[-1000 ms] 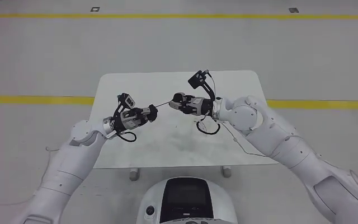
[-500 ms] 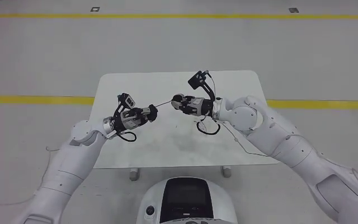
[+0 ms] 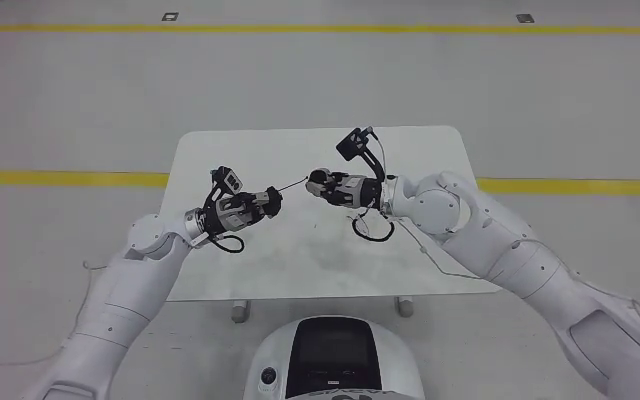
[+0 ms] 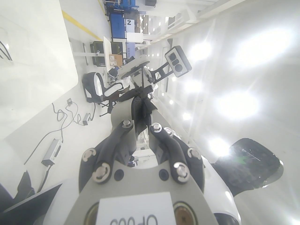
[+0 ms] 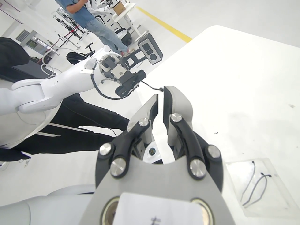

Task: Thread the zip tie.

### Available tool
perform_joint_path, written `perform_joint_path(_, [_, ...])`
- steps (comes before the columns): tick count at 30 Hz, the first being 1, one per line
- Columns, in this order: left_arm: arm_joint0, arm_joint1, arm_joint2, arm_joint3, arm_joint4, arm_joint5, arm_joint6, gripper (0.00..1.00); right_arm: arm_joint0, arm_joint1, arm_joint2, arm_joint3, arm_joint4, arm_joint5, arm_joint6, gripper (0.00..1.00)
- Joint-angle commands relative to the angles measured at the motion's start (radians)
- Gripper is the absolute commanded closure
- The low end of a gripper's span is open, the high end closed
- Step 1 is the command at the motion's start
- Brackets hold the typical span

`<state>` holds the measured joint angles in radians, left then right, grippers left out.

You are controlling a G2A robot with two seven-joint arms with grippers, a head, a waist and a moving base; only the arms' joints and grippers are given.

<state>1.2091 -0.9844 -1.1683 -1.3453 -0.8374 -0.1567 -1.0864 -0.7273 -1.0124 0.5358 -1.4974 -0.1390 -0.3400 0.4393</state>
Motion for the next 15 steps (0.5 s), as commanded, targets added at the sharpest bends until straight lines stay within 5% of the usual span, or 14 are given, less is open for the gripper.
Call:
perform_joint_path(1, [-0.001,-0.001,0.001,0.002,0.000,0.000,-0.001,1.00,0.001,0.001,-0.002,-0.001,0.002,0.000,-0.001,0.61])
perform_joint_path(15, [-0.008,-0.004,0.005,0.010,0.001,0.007,-0.011,1.00,0.013,0.007,-0.018,-0.001,0.011,0.000,-0.017,0.65])
